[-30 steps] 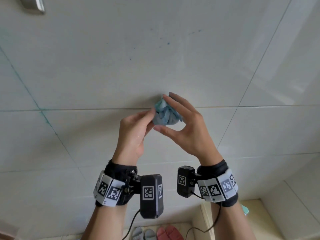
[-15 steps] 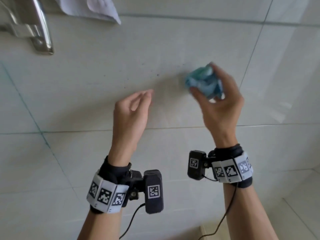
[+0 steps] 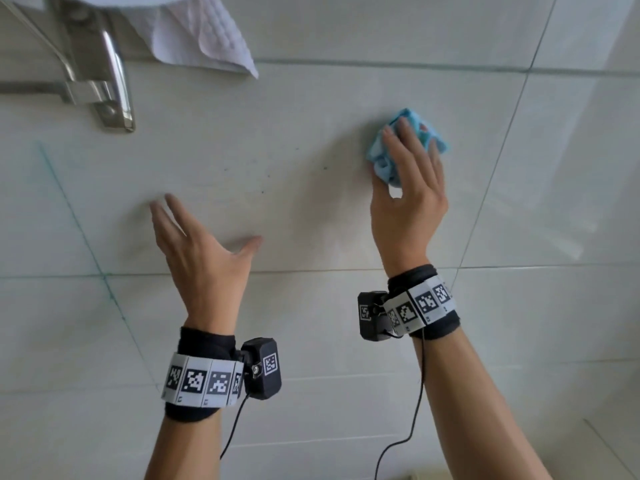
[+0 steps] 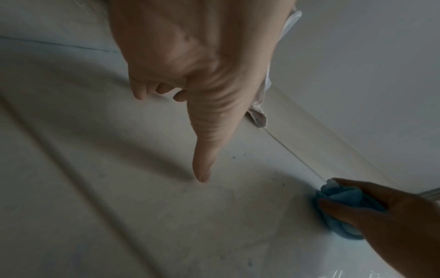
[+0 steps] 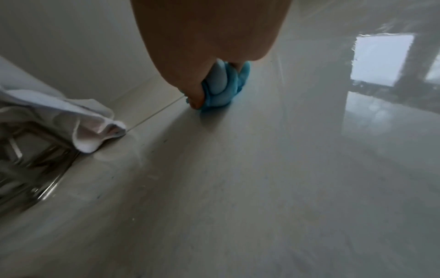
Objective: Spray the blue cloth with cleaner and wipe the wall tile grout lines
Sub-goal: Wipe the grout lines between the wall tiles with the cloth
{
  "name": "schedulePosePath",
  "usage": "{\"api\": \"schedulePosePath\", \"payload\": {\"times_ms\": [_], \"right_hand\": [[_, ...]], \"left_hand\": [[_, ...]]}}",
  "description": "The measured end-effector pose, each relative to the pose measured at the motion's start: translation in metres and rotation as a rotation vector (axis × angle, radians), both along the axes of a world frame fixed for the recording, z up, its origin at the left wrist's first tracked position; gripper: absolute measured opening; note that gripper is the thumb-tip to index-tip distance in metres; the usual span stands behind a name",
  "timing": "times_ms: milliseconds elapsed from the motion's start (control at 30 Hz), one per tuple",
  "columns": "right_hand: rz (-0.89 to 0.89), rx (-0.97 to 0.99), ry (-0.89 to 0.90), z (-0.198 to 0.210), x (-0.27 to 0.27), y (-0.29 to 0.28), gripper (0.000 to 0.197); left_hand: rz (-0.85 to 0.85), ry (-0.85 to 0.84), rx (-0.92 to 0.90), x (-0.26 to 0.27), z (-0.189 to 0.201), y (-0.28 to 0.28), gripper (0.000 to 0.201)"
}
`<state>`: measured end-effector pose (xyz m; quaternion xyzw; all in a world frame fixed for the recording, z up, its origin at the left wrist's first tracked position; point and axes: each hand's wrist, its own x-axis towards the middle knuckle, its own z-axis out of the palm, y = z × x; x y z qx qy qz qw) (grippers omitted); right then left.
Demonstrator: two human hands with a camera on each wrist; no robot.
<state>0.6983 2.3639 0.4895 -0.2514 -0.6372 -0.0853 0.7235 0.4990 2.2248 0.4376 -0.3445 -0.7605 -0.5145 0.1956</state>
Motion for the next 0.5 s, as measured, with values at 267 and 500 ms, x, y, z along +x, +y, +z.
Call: {"api": "schedulePosePath", "payload": {"times_ms": [267, 500], "right_hand": [[-0.058, 0.038, -0.046, 0.001, -0.011, -0.009, 0.043], [-0.004, 0.209, -0.448, -0.017, -0.075, -0.043, 0.045]], "left_hand": [[0.026, -0.096, 0.064, -0.007, -0.025, 0.006, 0.143], [-0.019, -0.081, 0.103, -0.027, -0.045, 0.01, 0.15]]}}
